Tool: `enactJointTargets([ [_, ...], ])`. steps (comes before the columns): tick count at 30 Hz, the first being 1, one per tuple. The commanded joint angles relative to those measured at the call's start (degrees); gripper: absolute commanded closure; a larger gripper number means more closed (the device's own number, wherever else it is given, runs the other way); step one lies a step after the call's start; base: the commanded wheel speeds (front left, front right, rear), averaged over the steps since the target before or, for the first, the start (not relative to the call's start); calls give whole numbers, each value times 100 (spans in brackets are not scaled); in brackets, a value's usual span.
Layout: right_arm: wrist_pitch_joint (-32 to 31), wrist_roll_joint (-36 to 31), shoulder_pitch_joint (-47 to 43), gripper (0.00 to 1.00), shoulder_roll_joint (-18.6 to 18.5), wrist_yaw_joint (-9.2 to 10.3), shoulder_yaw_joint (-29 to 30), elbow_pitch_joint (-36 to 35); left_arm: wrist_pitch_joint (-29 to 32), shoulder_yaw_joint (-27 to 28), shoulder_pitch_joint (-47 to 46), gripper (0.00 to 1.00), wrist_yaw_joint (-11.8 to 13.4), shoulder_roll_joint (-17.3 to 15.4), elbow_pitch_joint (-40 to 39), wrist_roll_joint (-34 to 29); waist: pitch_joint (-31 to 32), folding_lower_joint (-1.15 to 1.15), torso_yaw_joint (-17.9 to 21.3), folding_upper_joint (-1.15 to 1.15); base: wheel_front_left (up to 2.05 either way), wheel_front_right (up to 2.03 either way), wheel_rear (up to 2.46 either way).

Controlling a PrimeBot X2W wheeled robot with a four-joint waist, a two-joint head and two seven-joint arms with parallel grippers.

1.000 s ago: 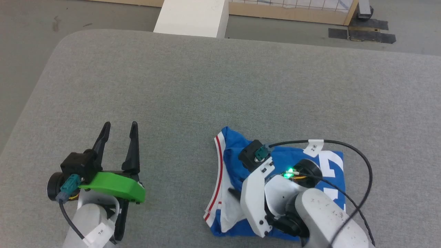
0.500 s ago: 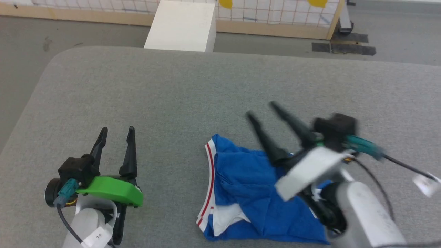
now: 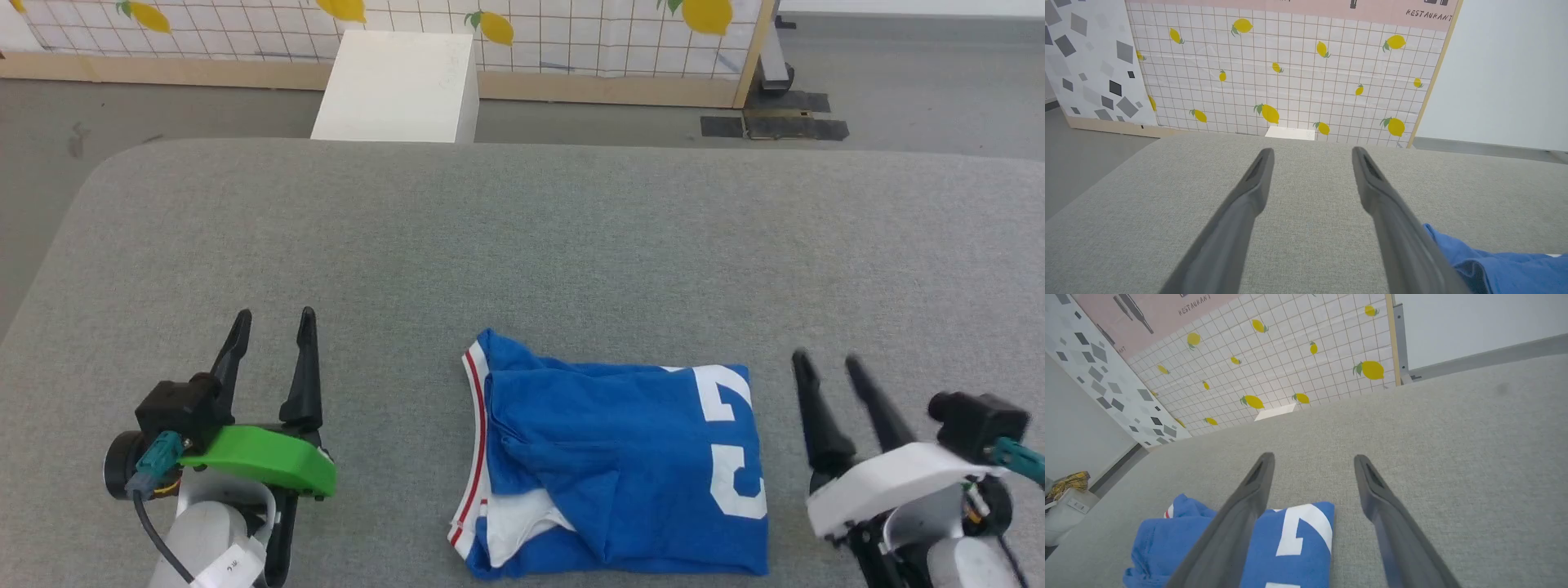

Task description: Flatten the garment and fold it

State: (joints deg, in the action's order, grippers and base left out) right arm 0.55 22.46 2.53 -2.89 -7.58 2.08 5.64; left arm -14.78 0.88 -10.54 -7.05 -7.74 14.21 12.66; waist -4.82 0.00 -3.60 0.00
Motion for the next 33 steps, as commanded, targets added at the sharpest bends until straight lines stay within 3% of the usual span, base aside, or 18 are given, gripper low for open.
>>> enactJointTargets([
  [1,-249,95,-70,0,2,9,4,196,-22,-14,43,0,-31,16,7,-14,6,0,-2,0,0,0,0],
  [4,-825,642,-47,0,2,9,-51,686,-22,-23,42,0,-34,22,24,2,1,0,-20,0,0,0,0],
  [8,-1511,841,52,0,2,9,-140,1282,-22,-52,55,0,-36,38,34,12,-1,0,-58,0,0,0,0],
  [17,-2344,797,459,2,2,9,-407,1987,-22,-65,60,0,-40,24,77,45,6,0,-140,0,0,0,0],
  [20,-2665,677,503,87,2,9,-471,2033,-22,-74,71,0,-40,28,98,48,34,0,-161,0,0,0,0],
  [21,-2721,625,502,100,2,9,-477,2004,-22,-77,79,0,-41,32,103,50,45,0,-164,0,0,0,0],
  [27,-2839,-170,571,100,2,9,-490,1346,-22,-23,167,0,-41,46,83,64,75,0,-58,0,0,0,0],
  [33,-3269,-1831,1030,100,-28,9,-954,250,-22,95,249,0,-34,36,-80,48,-27,0,340,0,0,0,0],
])
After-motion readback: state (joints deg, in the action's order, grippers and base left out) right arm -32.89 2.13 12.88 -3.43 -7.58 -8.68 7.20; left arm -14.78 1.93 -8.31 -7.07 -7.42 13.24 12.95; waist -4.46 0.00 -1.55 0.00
